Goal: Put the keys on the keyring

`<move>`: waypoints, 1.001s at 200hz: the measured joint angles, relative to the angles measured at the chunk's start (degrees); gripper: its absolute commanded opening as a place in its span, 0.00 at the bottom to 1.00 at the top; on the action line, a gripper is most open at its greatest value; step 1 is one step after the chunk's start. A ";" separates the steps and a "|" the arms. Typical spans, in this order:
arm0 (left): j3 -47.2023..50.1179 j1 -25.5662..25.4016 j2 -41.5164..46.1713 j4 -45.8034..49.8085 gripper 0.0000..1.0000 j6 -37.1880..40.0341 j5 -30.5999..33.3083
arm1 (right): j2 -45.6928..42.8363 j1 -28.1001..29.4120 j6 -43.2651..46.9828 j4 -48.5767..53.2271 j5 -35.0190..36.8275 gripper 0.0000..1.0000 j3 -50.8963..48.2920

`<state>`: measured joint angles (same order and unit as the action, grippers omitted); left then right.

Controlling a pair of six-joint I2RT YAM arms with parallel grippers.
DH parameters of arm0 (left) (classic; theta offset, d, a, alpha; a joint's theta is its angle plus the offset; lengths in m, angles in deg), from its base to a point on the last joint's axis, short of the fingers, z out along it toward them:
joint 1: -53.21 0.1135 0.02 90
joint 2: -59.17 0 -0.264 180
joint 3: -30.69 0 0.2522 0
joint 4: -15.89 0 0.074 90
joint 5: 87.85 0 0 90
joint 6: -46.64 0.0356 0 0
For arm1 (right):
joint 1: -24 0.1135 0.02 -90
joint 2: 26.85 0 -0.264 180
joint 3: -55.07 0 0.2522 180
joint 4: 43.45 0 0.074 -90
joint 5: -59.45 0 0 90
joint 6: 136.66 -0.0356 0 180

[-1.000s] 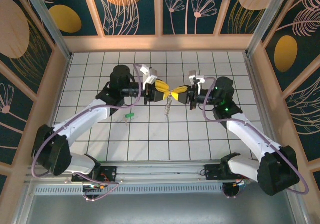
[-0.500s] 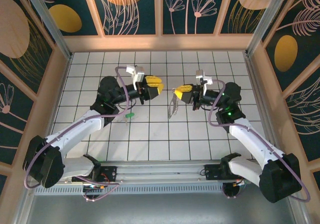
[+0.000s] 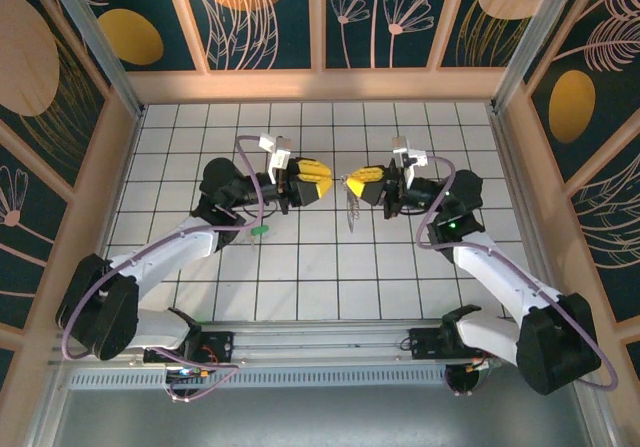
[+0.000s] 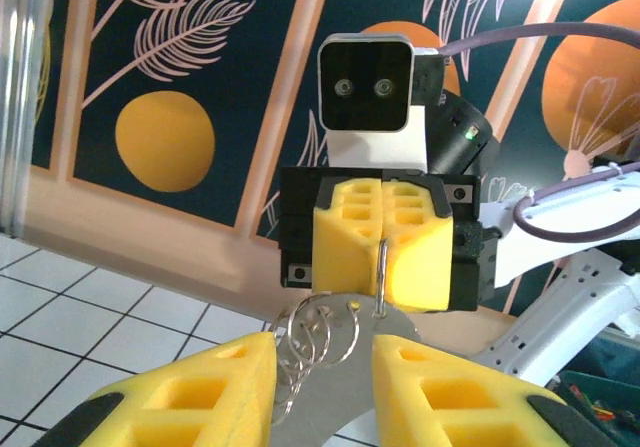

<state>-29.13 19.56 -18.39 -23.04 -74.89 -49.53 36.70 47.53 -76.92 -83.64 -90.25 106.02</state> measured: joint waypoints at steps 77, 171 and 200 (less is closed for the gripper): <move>0.00 -0.02 -0.68 -4.24 0.31 -2.64 -2.16 | 2.71 1.84 -0.35 -0.81 0.02 0.00 0.04; -0.55 -0.02 -2.25 -4.59 0.31 -3.10 -2.99 | 3.28 2.75 -0.33 -1.38 0.02 0.00 0.48; -0.81 -0.22 -2.34 -4.68 0.29 -3.28 -3.72 | 3.69 3.02 -0.33 -1.40 0.04 0.00 0.57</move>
<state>-29.94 19.35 -20.73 -27.72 -78.17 -53.24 40.39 50.55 -77.24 -85.04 -90.21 106.59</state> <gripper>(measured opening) 0.300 0.044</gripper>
